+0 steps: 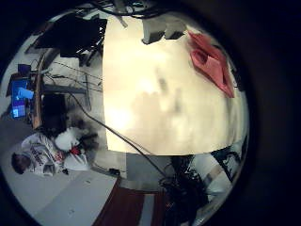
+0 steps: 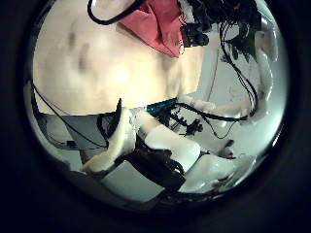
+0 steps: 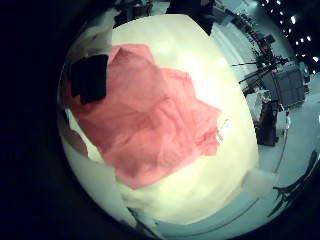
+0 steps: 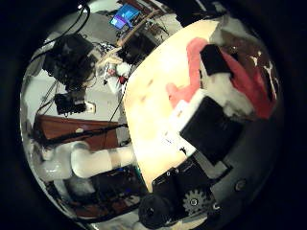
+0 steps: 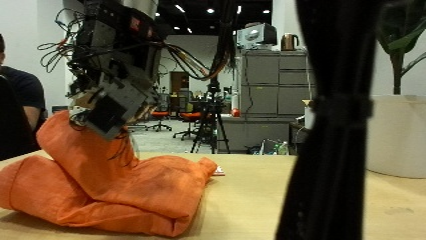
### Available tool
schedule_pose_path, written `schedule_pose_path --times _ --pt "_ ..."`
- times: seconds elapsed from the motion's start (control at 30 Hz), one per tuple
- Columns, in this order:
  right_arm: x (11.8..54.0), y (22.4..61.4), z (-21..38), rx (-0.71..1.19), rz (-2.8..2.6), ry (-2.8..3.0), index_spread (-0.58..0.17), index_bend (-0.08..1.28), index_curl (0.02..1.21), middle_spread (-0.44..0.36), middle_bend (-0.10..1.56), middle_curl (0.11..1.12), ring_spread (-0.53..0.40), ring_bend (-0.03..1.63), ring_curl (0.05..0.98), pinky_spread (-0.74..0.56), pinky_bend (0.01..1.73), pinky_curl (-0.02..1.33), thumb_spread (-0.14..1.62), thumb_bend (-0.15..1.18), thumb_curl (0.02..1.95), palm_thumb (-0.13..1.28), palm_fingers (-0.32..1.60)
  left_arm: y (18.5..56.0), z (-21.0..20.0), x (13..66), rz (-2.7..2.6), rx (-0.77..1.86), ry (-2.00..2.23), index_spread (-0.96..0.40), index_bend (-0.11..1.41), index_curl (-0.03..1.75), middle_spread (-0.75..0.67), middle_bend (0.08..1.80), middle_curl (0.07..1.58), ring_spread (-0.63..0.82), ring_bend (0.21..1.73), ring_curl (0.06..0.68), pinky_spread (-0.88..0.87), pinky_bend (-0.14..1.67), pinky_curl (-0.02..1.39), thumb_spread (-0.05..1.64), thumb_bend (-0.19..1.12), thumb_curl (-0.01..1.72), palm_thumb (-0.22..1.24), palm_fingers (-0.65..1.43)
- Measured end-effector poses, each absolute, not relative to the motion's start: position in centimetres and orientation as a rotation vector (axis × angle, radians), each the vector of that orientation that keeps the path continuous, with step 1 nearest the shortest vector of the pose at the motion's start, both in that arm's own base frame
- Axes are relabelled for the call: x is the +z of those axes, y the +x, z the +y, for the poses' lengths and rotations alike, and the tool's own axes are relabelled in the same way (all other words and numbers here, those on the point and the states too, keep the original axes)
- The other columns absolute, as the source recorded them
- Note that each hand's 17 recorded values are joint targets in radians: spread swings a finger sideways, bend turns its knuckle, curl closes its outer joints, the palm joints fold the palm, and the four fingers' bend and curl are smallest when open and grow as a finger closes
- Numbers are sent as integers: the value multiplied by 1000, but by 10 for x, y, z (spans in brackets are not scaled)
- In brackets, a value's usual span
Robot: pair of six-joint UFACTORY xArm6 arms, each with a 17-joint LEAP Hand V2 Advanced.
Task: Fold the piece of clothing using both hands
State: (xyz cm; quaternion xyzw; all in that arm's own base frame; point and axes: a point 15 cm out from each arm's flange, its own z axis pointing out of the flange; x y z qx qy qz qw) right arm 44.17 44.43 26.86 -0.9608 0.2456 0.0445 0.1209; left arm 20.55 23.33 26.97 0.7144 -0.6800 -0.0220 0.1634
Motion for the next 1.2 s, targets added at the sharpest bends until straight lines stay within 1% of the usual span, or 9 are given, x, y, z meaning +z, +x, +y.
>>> schedule_pose_path --times 0.03,0.07,0.1,0.17,0.4,0.6,0.83,1.03,1.2 --pt "275 446 439 120 713 -2798 -306 447 795 -123 998 764 -274 1352 791 -412 1064 938 1185 84 1183 770 185 206 233 269 -1939 -64 2036 175 182 321 389 184 280 602 329 222 534 208 312 1195 -12 315 533 9" --pt "281 448 437 111 707 -2792 -317 413 771 -116 951 749 -273 1357 789 -405 1059 937 1190 82 1169 772 137 206 232 269 -1941 -64 2033 175 181 322 388 184 279 602 328 222 534 208 312 1195 -14 316 535 10" --pt "289 448 436 100 703 -2784 -357 380 708 -94 878 713 -254 1291 762 -340 951 913 1200 75 1132 782 -5 206 230 269 -1942 -61 2029 175 180 324 388 184 279 602 328 222 534 207 313 1195 -14 316 536 10" --pt "313 458 421 66 722 -2752 -396 349 621 -61 750 644 -214 1166 697 -232 867 860 1204 61 1085 792 -60 206 229 271 -1947 -60 2031 175 179 326 388 185 279 602 327 223 535 206 313 1196 -15 317 538 10" --pt "408 452 335 33 859 -2690 -426 335 506 17 532 504 6 780 519 162 617 701 1211 23 954 837 -58 205 201 294 -2007 -56 2016 181 172 326 396 187 280 603 330 225 535 209 316 1196 -16 321 535 5" --pt "466 398 234 73 1095 -2662 -410 345 463 42 448 441 122 592 417 310 441 566 1222 -7 864 861 16 206 152 323 -2108 -31 1994 182 171 325 395 192 284 608 331 226 535 208 318 1191 -20 323 527 11" --pt "459 336 130 107 1371 -2613 -405 312 421 5 371 394 173 478 352 374 344 475 1237 -21 759 796 85 214 83 340 -2203 -76 1920 176 169 322 384 197 296 605 332 226 532 201 318 1173 -21 326 505 32" --pt "411 282 70 127 1603 -2576 -398 265 394 -23 312 365 196 394 311 393 286 422 1251 -15 662 776 139 216 11 342 -2249 -135 1840 173 183 329 377 192 300 600 328 225 527 193 314 1168 -19 330 502 46" --pt "354 252 46 260 1746 -2563 -380 237 383 35 273 352 207 341 286 392 246 391 1258 -12 600 785 171 220 -23 331 -2257 -189 1814 164 179 335 375 192 302 598 326 225 525 191 309 1164 -18 335 506 51"
